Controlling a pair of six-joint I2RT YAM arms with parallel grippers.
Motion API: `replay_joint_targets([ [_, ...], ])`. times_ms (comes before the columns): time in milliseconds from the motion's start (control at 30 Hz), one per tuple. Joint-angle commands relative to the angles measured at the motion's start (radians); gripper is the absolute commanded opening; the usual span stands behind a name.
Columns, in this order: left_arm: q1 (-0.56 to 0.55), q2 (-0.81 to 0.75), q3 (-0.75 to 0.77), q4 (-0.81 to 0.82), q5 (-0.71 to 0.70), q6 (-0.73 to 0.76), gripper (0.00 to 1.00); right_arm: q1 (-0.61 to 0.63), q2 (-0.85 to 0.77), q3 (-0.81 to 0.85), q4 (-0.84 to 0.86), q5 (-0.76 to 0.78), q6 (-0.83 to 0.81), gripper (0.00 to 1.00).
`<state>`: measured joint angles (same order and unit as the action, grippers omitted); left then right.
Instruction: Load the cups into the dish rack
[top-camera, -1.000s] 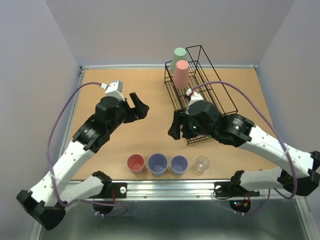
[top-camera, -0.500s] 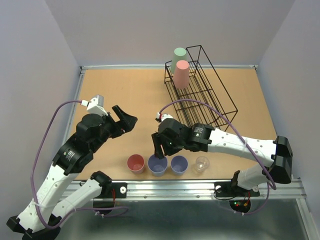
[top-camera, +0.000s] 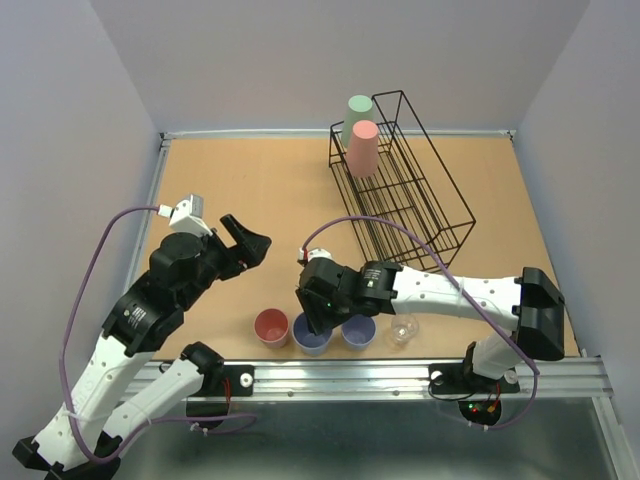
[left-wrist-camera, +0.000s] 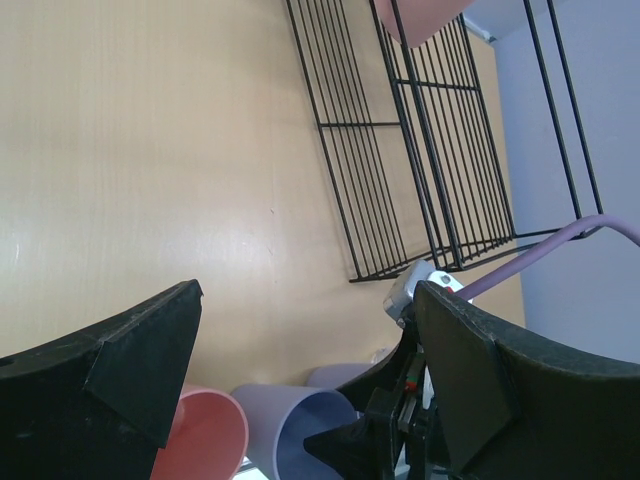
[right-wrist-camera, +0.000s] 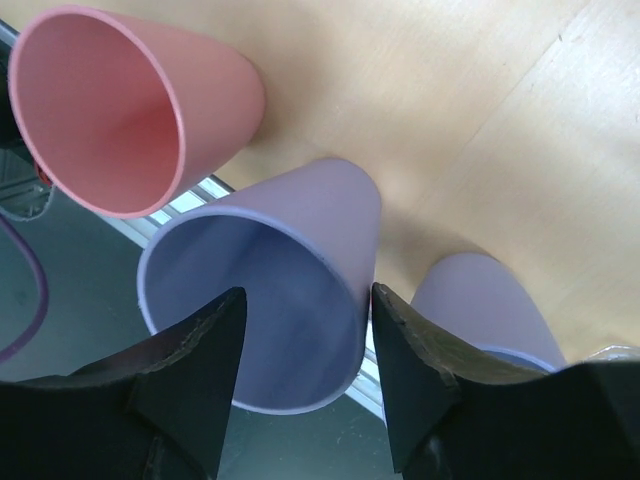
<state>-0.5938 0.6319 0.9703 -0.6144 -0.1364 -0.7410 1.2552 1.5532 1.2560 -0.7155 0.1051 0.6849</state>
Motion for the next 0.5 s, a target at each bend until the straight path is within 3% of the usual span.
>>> replay_joint_targets([
  [0,0.000,0.000,-0.022,0.025,-0.017,0.008,0.99,0.012,0.007,-0.024,0.037,0.024,0.005,0.52],
  [300,-0.001,0.000,-0.035,0.033,-0.019,0.017,0.99,0.012,-0.004,-0.040,0.028,0.070,0.002,0.12],
  [467,0.000,0.028,-0.019,0.045,0.006,0.028,0.99,0.010,-0.054,-0.015,-0.042,0.178,-0.002,0.00],
])
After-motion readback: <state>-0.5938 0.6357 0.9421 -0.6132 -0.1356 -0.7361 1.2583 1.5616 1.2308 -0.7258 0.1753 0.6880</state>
